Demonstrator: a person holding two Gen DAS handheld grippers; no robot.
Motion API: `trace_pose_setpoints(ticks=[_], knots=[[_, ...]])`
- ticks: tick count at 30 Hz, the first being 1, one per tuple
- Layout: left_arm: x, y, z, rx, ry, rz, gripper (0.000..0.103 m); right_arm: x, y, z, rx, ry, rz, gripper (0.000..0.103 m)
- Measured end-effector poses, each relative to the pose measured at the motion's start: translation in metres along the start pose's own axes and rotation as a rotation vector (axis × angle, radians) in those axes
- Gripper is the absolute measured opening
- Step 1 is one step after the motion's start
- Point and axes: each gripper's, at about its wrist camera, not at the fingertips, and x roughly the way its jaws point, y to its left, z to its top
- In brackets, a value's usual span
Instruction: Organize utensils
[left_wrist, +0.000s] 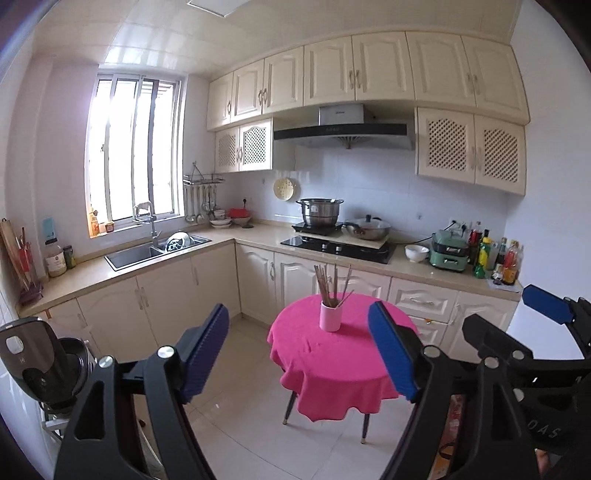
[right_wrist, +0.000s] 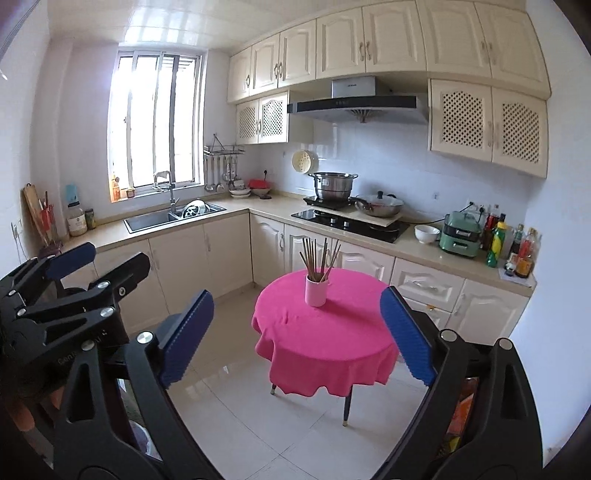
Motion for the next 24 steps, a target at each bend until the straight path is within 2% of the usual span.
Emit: trace_pose_setpoints(ticks=[11,24], knots=[[-0.071,0.043,-0.009,0.04,-0.02,-0.052,0.078,-0.068,0.05,-0.013,0.038,-0.013,-0.057,0.091],[-0.116,0.091,-0.017,0.074,-0.025,-0.063,0.078,-0.117,0.101,-0.025,0.061,-0.027,-0.104,0.092]])
